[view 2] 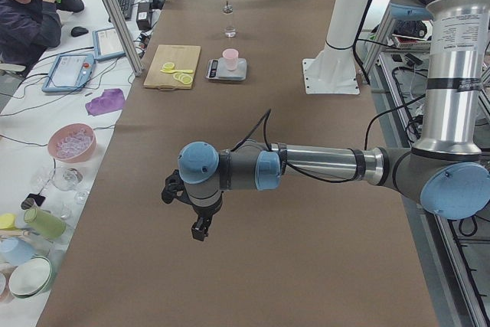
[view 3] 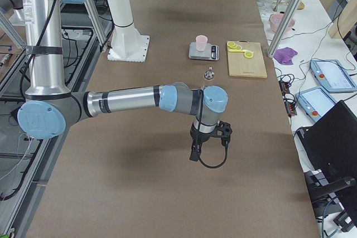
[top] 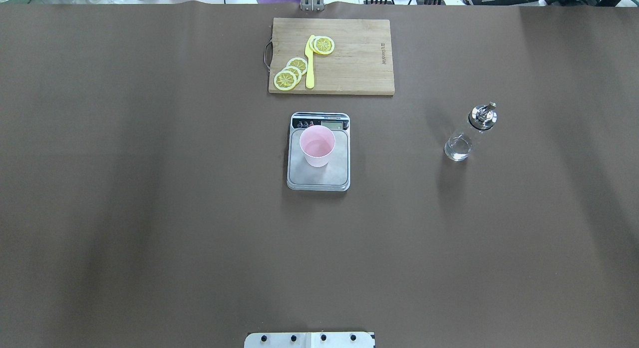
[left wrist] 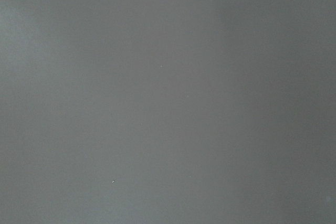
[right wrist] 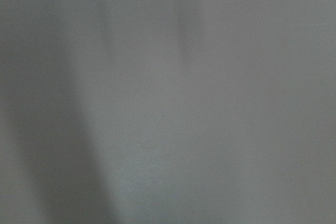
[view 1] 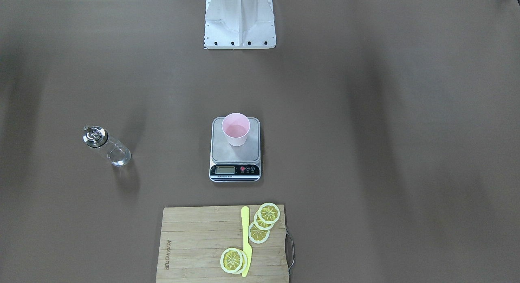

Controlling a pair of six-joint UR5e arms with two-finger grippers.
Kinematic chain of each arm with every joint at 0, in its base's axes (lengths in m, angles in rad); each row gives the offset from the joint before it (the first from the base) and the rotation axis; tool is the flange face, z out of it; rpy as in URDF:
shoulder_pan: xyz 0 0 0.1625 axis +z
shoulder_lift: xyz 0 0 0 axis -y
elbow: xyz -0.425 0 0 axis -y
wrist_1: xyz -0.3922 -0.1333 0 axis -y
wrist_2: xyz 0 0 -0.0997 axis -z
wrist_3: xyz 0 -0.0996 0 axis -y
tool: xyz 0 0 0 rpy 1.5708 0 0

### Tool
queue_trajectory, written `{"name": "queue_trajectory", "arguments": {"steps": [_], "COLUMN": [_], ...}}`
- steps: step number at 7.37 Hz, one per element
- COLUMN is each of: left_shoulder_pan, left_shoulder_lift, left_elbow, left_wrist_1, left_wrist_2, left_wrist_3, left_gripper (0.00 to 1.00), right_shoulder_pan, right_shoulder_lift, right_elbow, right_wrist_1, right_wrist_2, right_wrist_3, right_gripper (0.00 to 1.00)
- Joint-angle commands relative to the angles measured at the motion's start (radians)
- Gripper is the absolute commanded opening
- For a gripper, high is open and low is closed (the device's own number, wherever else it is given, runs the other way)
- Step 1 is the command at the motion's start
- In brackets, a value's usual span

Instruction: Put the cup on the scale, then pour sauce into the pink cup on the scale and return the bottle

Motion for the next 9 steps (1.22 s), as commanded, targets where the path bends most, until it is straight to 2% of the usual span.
{"name": "queue_trajectory", "arguments": {"steps": [1, 9], "left_shoulder_pan": [0.000, 0.000], "left_shoulder_lift": [0.001, 0.005], "left_elbow": [0.002, -0.004], "left_wrist_1": [-0.001, 0.002], "left_wrist_2": [-0.001, 0.001], "left_wrist_3": [0.000, 0.000], "left_gripper": [0.98, 0.98], "right_shoulder_pan": [0.000, 0.000], "right_shoulder_lift": [-0.001, -0.016], "right_elbow": [-0.001, 0.002], "right_wrist_1": [-0.001, -0.001], "right_wrist_2": [0.000, 0.003], "right_wrist_3": [0.000, -0.001], "right_gripper": [1.00, 1.00]}}
